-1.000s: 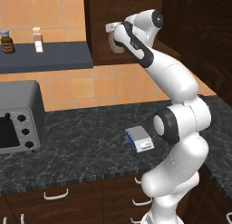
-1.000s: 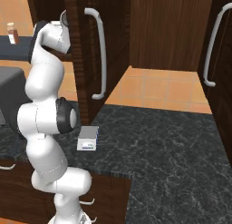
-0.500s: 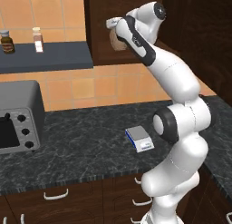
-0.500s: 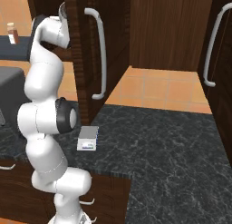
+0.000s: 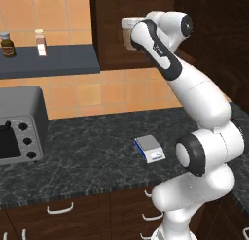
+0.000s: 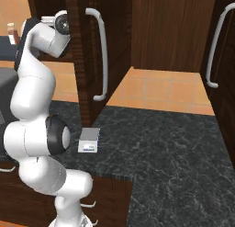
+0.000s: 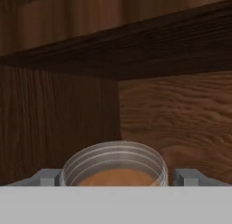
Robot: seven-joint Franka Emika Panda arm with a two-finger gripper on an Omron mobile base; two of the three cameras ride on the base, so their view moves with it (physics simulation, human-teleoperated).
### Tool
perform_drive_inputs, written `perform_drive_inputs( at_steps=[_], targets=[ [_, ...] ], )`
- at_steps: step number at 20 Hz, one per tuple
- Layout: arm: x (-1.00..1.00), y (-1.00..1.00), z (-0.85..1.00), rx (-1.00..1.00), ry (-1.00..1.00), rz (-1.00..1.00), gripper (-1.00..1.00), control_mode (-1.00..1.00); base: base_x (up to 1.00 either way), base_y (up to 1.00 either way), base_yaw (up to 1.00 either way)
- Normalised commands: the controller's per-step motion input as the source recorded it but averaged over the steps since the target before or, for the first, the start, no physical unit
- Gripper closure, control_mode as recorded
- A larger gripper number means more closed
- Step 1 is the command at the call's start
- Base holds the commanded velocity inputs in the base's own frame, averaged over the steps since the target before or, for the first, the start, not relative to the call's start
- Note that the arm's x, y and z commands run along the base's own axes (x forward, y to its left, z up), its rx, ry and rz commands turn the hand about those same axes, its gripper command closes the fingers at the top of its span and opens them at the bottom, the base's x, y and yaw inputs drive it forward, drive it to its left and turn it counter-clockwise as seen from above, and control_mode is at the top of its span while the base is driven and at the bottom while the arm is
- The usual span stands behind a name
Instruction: Pick the honey bottle and place it on the digital scale for weighing, and close the cabinet.
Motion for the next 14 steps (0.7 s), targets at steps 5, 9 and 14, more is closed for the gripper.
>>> perform_drive_inputs(
  at_steps=[5,9,14],
  targets=[
    [-1.0,-0.19,0.26,0.11,-0.08,0.0,1.0,-1.0,0.0,0.0,0.0],
    [-1.0,-0.09,0.49,0.01,0.03,-0.02,1.0,-1.0,0.0,0.0,0.0],
    [-1.0,-0.23,0.42,0.0,0.15,-0.04,1.0,-1.0,0.0,0.0,0.0]
  ],
)
